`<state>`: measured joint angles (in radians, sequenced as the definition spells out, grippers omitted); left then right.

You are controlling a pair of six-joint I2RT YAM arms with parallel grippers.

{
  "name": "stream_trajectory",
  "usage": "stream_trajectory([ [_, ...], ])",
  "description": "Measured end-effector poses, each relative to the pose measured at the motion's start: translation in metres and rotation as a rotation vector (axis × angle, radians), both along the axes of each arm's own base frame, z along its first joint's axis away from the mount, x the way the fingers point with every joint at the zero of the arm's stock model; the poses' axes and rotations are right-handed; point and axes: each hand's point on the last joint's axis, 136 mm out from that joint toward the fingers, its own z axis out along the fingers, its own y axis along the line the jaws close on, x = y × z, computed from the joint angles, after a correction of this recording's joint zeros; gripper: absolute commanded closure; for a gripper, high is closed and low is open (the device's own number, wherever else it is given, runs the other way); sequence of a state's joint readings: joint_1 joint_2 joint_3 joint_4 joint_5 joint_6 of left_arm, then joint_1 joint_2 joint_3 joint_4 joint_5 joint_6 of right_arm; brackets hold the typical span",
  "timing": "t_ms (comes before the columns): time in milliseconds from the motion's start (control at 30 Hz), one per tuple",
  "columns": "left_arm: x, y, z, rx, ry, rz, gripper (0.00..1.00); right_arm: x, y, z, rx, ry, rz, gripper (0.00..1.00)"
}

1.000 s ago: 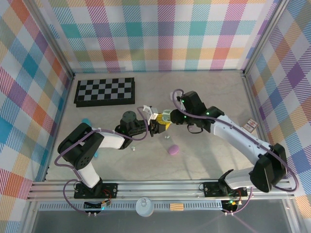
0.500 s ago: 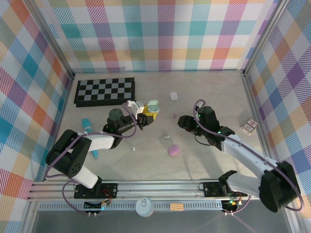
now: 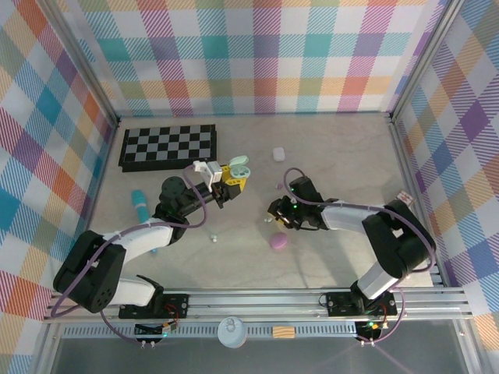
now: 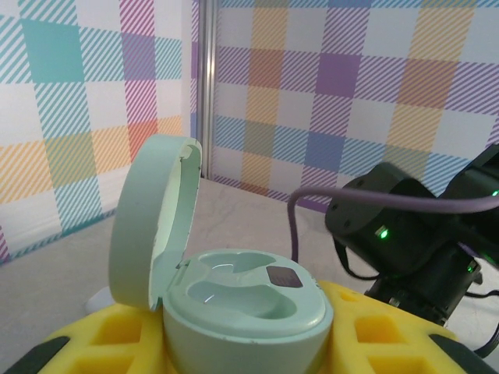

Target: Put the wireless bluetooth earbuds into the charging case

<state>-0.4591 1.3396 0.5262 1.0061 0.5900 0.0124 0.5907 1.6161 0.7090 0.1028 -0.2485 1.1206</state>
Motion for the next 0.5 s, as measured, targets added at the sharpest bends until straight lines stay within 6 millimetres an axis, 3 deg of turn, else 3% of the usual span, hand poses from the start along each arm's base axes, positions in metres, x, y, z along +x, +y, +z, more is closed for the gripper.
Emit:
stream_trajectory([
  [200, -0.002, 0.0, -0.003, 0.013, 0.014, -0.001, 0.68, 0.0, 0.011, -0.011, 0.007, 0.038, 0.012, 0.61],
  [500, -0.003, 0.001, -0.004, 0.024, 0.021, -0.002, 0.68, 0.0, 0.021, -0.011, 0.032, 0.054, 0.045, 0.64],
])
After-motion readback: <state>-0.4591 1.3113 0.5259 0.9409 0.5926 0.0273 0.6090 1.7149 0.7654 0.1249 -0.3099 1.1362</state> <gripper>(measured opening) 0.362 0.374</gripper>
